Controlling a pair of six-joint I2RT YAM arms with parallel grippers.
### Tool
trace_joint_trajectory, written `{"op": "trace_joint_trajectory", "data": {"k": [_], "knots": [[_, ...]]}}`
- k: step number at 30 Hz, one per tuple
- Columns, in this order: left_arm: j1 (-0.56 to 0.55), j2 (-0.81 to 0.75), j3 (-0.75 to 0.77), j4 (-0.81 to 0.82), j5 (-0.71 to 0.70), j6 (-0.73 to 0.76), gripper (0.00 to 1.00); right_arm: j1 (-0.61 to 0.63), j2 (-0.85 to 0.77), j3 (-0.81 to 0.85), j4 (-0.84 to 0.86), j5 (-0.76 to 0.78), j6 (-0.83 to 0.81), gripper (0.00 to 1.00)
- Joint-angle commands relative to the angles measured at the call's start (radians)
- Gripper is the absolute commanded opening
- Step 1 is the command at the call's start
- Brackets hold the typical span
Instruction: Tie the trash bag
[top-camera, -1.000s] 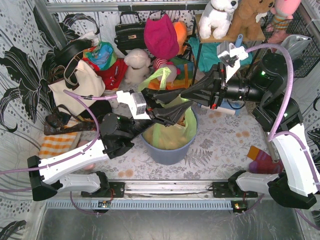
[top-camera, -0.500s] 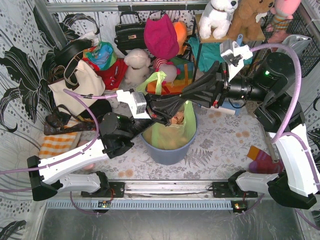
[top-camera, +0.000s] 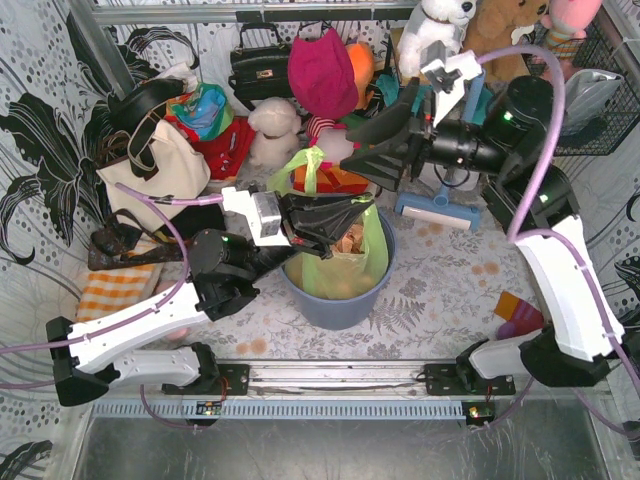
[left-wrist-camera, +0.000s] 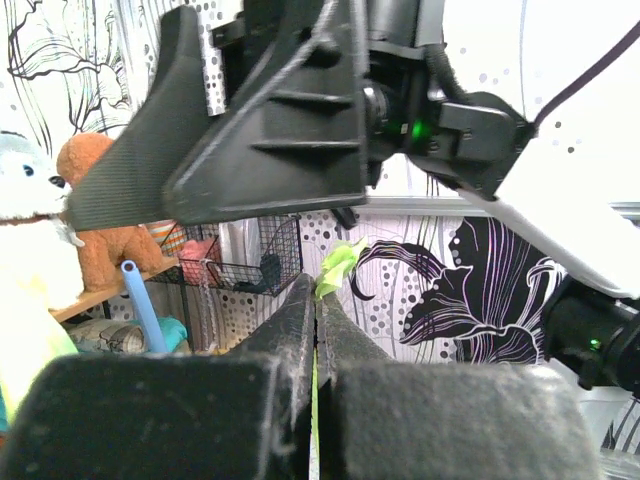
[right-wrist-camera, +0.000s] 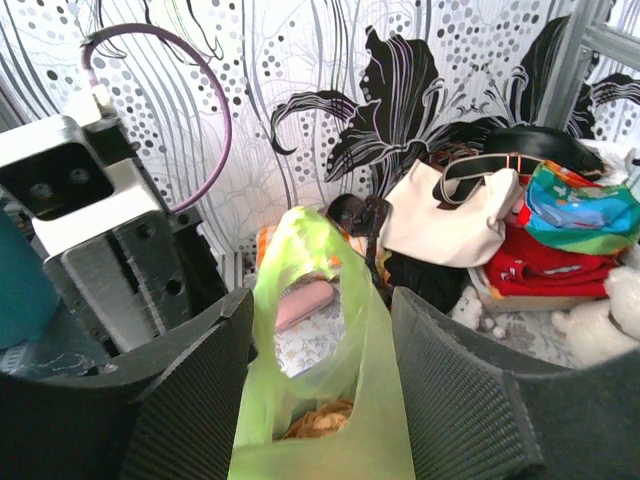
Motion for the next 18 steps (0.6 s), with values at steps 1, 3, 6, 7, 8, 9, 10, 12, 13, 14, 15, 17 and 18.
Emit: {"op": "trace_joint_trajectory", "data": {"k": [1, 3, 6, 7, 8, 9, 10, 12, 13, 14, 15, 17, 18], "knots": [[0.000, -0.024, -0.008, 0.030, 0.034, 0.013, 0.00, 0.002, 0.079, 0.083, 0.094, -0.092, 0.049, 0.60], [0.000, -0.026, -0.007, 0.027, 0.041, 0.011, 0.00, 0.004, 0.124, 0.123, 0.104, -0.132, 0.055, 0.64], [0.000, -0.025, -0.007, 0.027, 0.049, 0.008, 0.00, 0.006, 0.173, 0.171, 0.141, -0.208, 0.073, 0.67], [0.000, -0.023, -0.008, 0.027, 0.052, 0.005, 0.00, 0.008, 0.187, 0.179, 0.159, -0.233, 0.086, 0.67], [0.000, -0.024, -0.007, 0.027, 0.056, 0.004, 0.00, 0.010, 0.201, 0.186, 0.177, -0.258, 0.100, 0.67], [0.000, -0.024, -0.006, 0.028, 0.059, 0.004, 0.00, 0.014, 0.213, 0.190, 0.191, -0.279, 0.113, 0.67], [0.000, -0.022, -0.006, 0.028, 0.060, 0.002, 0.00, 0.016, 0.222, 0.193, 0.202, -0.295, 0.121, 0.67], [-0.001, -0.020, -0.005, 0.028, 0.059, 0.002, 0.00, 0.020, 0.232, 0.189, 0.212, -0.323, 0.128, 0.66], [0.000, -0.020, -0.003, 0.027, 0.060, 0.002, 0.00, 0.023, 0.235, 0.183, 0.215, -0.331, 0.129, 0.66], [0.000, -0.020, -0.003, 0.024, 0.061, 0.002, 0.00, 0.024, 0.234, 0.176, 0.219, -0.334, 0.130, 0.64], [0.000, -0.020, -0.003, 0.024, 0.062, 0.002, 0.00, 0.025, 0.231, 0.164, 0.225, -0.332, 0.131, 0.61], [0.000, -0.021, -0.001, 0.024, 0.060, 0.001, 0.00, 0.025, 0.221, 0.139, 0.239, -0.332, 0.131, 0.57], [0.000, -0.020, 0.000, 0.023, 0.059, 0.001, 0.00, 0.025, 0.218, 0.132, 0.243, -0.333, 0.132, 0.55]]}}
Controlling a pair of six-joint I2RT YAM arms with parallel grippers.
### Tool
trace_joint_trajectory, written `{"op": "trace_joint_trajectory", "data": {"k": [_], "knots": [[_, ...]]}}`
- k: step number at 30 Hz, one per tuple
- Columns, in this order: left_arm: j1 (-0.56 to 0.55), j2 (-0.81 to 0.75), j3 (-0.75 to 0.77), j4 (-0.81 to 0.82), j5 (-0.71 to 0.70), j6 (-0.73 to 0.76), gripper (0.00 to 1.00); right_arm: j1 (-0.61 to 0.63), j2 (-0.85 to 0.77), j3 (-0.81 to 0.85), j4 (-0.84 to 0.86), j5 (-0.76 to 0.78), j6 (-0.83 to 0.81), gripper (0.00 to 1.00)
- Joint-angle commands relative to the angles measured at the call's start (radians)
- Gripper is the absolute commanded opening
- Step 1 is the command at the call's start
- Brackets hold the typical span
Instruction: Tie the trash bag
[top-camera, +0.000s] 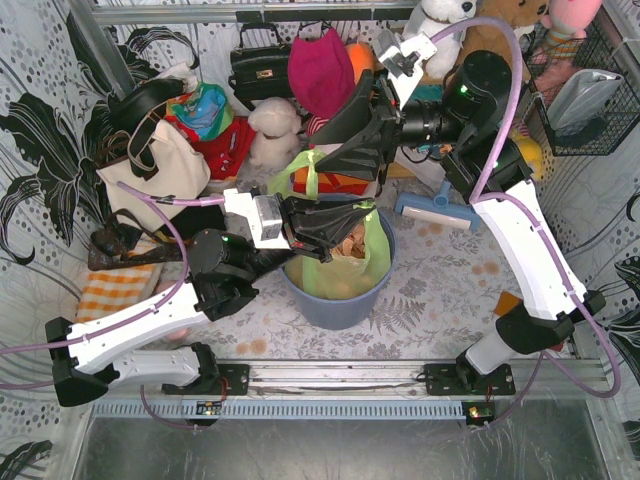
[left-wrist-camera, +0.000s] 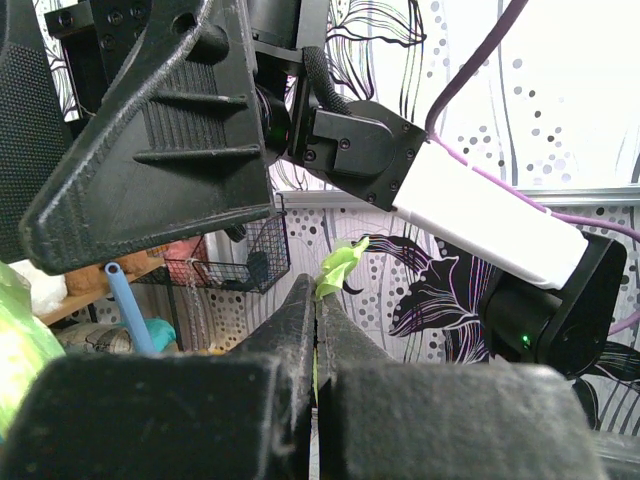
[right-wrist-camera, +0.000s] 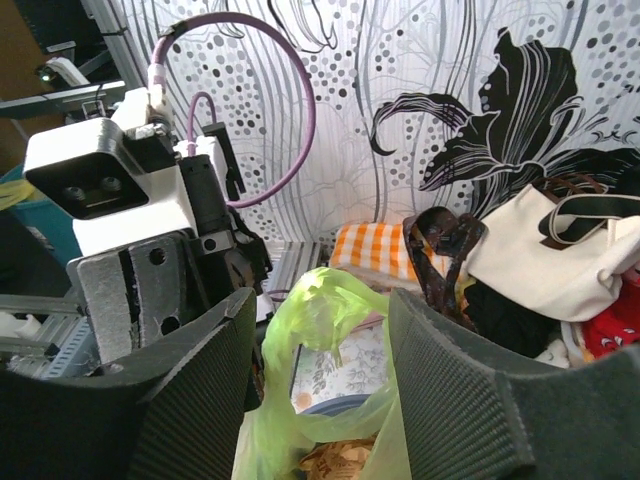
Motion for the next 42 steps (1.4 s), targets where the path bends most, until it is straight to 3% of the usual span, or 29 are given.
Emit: {"op": "trace_joint_trajectory", "data": {"k": [1, 4, 6, 12, 28, 30, 33, 36, 42], "knots": [[0.000, -0.009, 0.004, 0.038, 0.010, 0.001, 0.00, 0.005, -0.021, -0.026, 0.086, -0.054, 0.022, 0.54], [0.000, -0.008, 0.007, 0.038, 0.012, 0.000, 0.00, 0.008, -0.017, -0.027, 0.092, -0.061, 0.029, 0.62], [0.000, -0.006, 0.006, 0.042, 0.010, -0.002, 0.00, 0.011, -0.009, -0.023, 0.095, -0.066, 0.033, 0.62], [0.001, -0.003, 0.017, 0.040, 0.016, -0.001, 0.00, 0.022, 0.008, -0.030, 0.154, -0.080, 0.070, 0.51], [0.005, -0.003, 0.018, 0.038, 0.015, 0.003, 0.00, 0.030, 0.029, -0.038, 0.098, -0.070, 0.021, 0.46], [0.006, -0.004, 0.018, 0.038, 0.014, 0.003, 0.00, 0.030, 0.031, -0.039, 0.099, -0.066, 0.020, 0.41], [0.007, -0.006, 0.016, 0.038, 0.014, 0.003, 0.00, 0.030, 0.031, -0.038, 0.102, -0.056, 0.019, 0.24], [0.010, -0.010, 0.013, 0.047, 0.015, -0.001, 0.00, 0.030, 0.028, -0.040, 0.110, -0.024, 0.020, 0.00], [0.015, -0.012, 0.031, 0.048, 0.018, 0.008, 0.00, 0.030, 0.014, -0.044, 0.168, 0.084, 0.050, 0.00]]}}
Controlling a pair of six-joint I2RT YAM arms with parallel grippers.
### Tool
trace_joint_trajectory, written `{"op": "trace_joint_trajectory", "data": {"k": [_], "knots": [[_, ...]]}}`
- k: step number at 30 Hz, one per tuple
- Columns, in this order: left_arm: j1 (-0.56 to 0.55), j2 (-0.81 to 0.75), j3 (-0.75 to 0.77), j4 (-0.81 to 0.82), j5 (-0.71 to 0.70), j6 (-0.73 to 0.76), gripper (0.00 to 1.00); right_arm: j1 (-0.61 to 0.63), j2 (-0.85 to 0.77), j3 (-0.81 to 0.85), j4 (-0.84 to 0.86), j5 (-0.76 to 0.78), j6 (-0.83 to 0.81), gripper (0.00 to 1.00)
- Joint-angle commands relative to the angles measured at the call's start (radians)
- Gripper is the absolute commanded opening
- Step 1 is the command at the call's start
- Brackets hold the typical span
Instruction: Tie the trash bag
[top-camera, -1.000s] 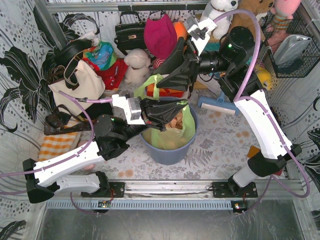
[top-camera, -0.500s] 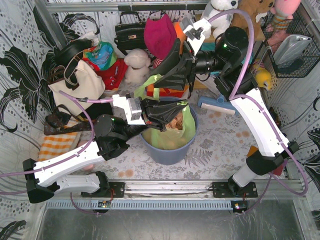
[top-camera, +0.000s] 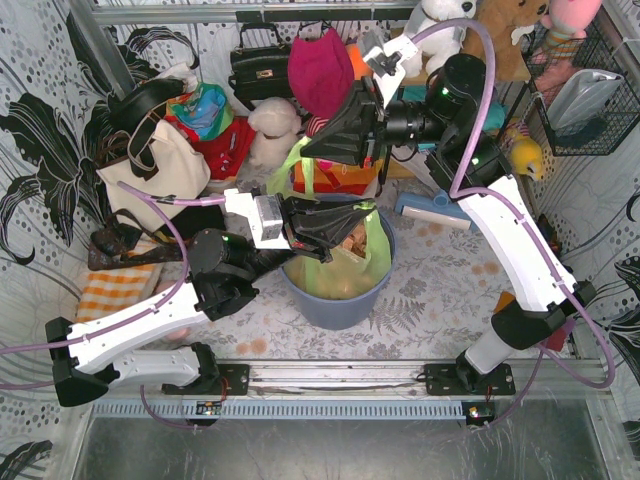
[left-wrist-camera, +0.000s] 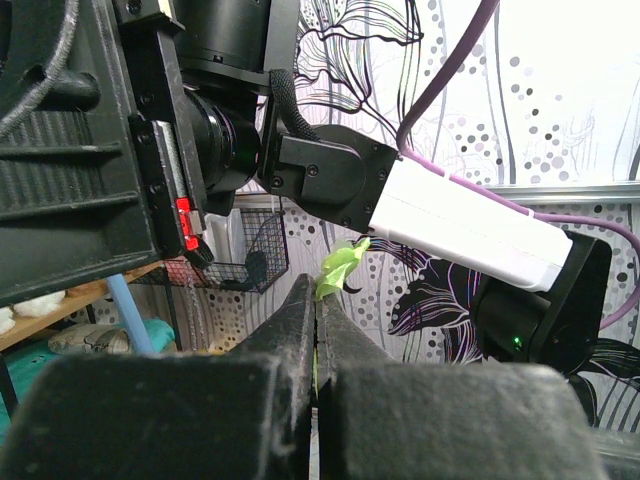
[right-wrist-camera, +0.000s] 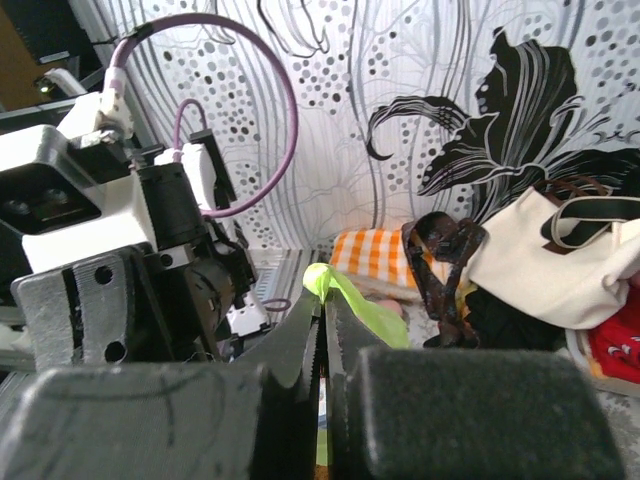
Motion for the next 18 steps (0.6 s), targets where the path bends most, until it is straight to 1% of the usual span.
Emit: {"op": "trace_joint_trajectory", "data": {"k": [1, 7, 12, 15, 18], "knots": [[0.009, -0.012, 0.037, 0.047, 0.007, 0.011, 0.00, 0.005, -0.021, 0.001, 0.080, 0.094, 0.017, 0.00], [0.014, -0.008, 0.062, 0.037, 0.001, 0.028, 0.00, 0.006, -0.045, -0.003, 0.131, 0.134, 0.061, 0.00], [0.018, -0.007, 0.071, 0.044, -0.032, 0.043, 0.00, 0.011, -0.065, -0.018, 0.130, 0.176, 0.065, 0.00], [0.022, -0.005, 0.077, 0.038, -0.042, 0.056, 0.00, 0.014, -0.085, -0.041, 0.095, 0.241, 0.064, 0.00], [0.024, -0.011, 0.073, 0.017, -0.047, 0.067, 0.00, 0.016, -0.124, -0.081, 0.022, 0.342, 0.056, 0.00]]}}
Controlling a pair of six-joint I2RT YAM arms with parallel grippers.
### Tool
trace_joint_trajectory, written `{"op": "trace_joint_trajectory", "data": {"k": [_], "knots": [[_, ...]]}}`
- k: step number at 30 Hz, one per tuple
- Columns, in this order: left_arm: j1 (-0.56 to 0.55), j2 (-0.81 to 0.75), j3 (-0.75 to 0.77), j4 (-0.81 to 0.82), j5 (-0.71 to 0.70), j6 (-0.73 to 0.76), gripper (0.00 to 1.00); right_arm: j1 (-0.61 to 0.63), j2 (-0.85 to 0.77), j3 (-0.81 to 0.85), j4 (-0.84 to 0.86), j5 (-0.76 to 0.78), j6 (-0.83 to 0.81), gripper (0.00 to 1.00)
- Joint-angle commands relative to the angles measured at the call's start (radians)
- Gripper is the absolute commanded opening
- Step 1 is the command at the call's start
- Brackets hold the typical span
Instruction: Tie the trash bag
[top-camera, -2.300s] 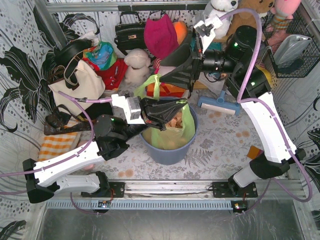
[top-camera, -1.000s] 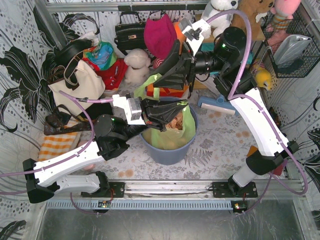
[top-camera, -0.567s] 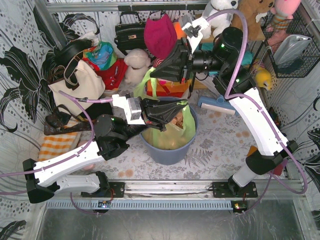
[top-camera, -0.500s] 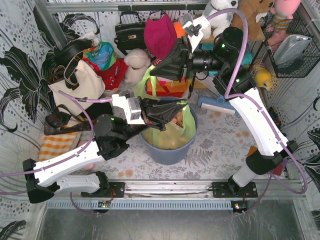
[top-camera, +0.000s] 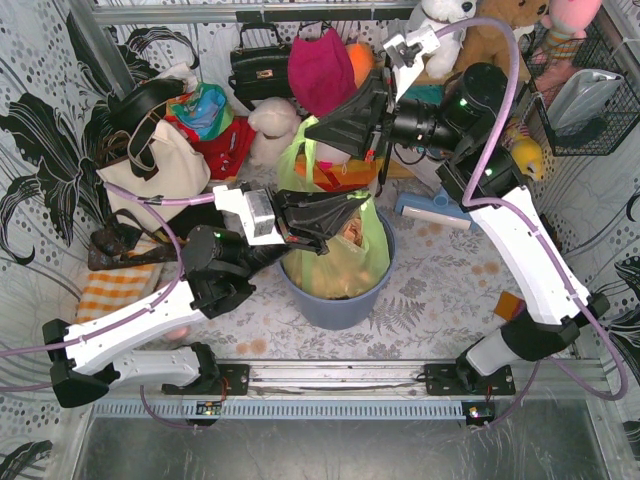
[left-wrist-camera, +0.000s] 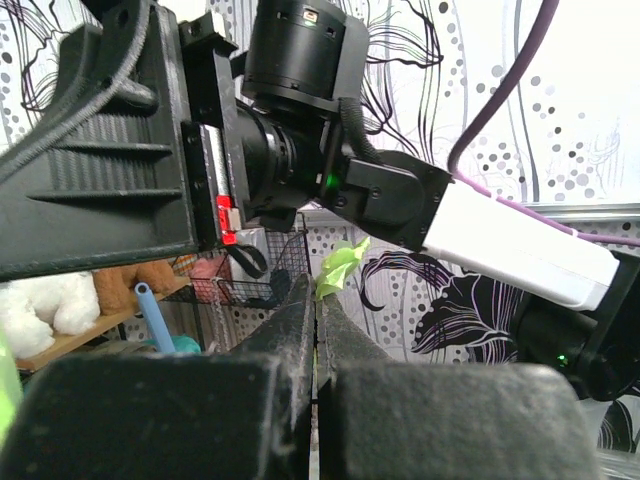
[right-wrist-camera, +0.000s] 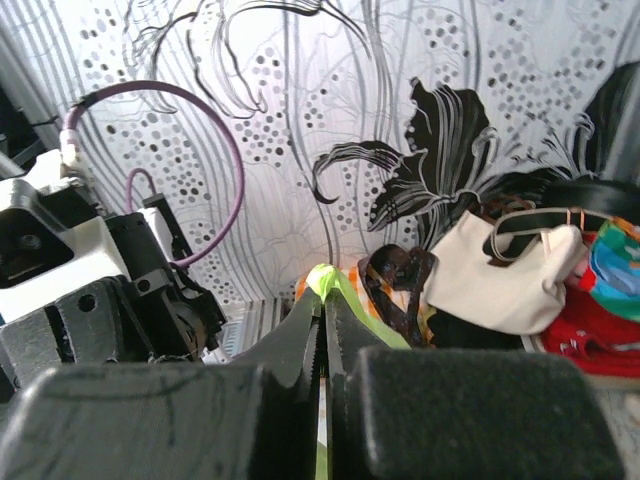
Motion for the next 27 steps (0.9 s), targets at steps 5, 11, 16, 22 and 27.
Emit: {"op": "trace_joint_trajectory", "data": {"k": [5, 11, 16, 22, 27], "knots": [[0.011, -0.033, 0.000, 0.029, -0.050, 0.039, 0.00, 0.018, -0.163, -0.167, -0.091, 0.285, 0.009, 0.00], [0.014, -0.060, -0.029, 0.039, -0.067, 0.039, 0.00, 0.024, -0.247, -0.251, -0.171, 0.423, 0.042, 0.00], [0.015, -0.078, -0.050, 0.048, -0.085, 0.039, 0.00, 0.027, -0.306, -0.327, -0.190, 0.498, 0.129, 0.00], [0.018, -0.072, -0.055, 0.052, -0.087, 0.037, 0.00, 0.037, -0.372, -0.418, -0.182, 0.496, 0.179, 0.00], [0.018, -0.070, -0.059, 0.055, -0.081, 0.031, 0.00, 0.039, -0.408, -0.461, -0.173, 0.480, 0.152, 0.00]]}}
